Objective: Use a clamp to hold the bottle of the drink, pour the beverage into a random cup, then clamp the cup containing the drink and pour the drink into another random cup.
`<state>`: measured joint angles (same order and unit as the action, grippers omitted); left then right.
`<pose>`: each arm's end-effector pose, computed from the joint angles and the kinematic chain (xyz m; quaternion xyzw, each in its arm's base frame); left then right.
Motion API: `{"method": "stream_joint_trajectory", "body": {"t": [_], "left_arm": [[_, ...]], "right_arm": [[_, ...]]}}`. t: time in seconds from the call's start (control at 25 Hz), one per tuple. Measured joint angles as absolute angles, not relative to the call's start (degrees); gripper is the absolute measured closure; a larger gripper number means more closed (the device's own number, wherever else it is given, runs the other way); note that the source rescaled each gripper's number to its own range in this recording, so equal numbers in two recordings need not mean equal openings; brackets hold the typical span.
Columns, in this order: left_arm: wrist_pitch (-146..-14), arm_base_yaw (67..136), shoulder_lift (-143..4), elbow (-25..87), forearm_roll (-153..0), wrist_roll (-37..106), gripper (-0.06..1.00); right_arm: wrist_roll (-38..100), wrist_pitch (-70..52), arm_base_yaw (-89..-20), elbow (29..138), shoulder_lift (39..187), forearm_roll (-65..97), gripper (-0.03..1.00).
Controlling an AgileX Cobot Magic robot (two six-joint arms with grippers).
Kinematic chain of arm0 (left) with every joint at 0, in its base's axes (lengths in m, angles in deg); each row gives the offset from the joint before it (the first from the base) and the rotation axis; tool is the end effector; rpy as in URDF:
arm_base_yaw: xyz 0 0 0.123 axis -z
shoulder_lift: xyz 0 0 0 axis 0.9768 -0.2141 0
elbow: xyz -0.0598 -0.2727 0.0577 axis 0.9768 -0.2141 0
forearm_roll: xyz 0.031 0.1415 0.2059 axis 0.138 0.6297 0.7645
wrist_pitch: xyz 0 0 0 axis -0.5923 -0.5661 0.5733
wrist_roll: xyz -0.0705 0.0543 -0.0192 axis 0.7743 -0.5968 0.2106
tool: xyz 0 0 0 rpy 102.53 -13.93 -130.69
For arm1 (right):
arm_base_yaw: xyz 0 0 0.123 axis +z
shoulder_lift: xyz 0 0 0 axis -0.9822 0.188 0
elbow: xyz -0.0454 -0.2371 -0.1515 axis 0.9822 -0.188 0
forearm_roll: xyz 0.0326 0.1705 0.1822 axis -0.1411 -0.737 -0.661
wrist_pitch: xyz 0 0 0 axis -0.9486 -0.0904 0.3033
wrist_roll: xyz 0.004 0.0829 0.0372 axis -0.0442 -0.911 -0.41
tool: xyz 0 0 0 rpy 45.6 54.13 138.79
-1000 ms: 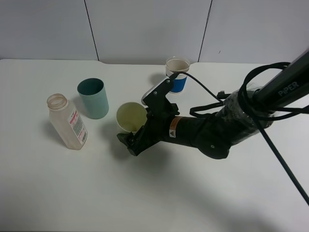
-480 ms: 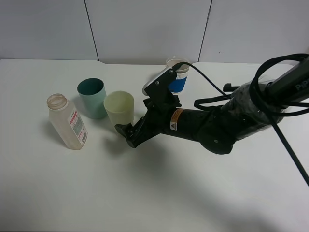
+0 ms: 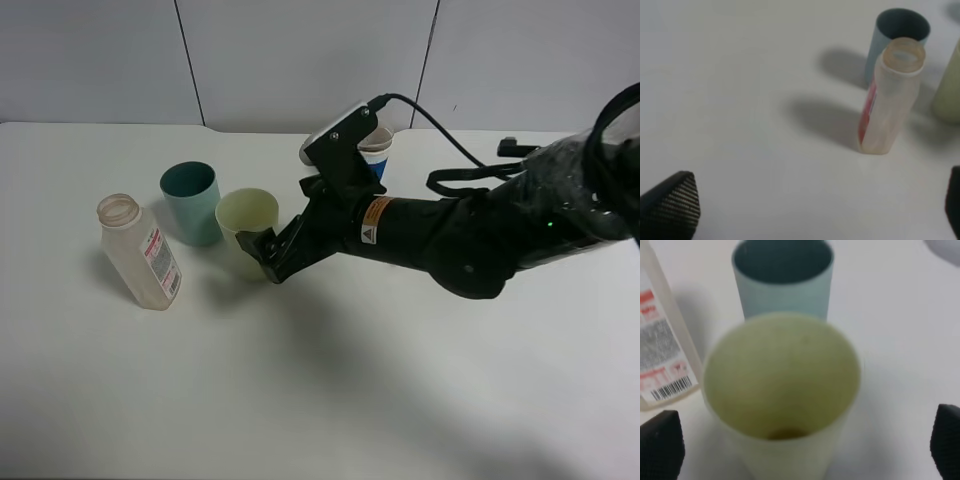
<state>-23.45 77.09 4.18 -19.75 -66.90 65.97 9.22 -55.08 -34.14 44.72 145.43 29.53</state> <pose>-0.0061 -0.0057 0.2798 0.0150 0.8476 -0.0223 0.5299 0.2388 0.2466 0.1450 -0.3727 0.7448 0.2084 0.5127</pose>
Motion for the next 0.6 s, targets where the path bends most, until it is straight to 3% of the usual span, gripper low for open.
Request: {"method": "stream_joint_trajectory", "body": {"t": [0.36,0.6], "left_arm": [[-23.4,77.1,4.2,-19.8,-66.9,66.0,-0.06],[-23.4,77.1,4.2,-19.8,-66.9,66.0,-0.06]], "right_arm": [[14.2,-41.0,-36.5,44.7,130.4,27.6,0.0],[17.1,-34.8,-48.2,44.7,120.7,26.4,0.0]]}}
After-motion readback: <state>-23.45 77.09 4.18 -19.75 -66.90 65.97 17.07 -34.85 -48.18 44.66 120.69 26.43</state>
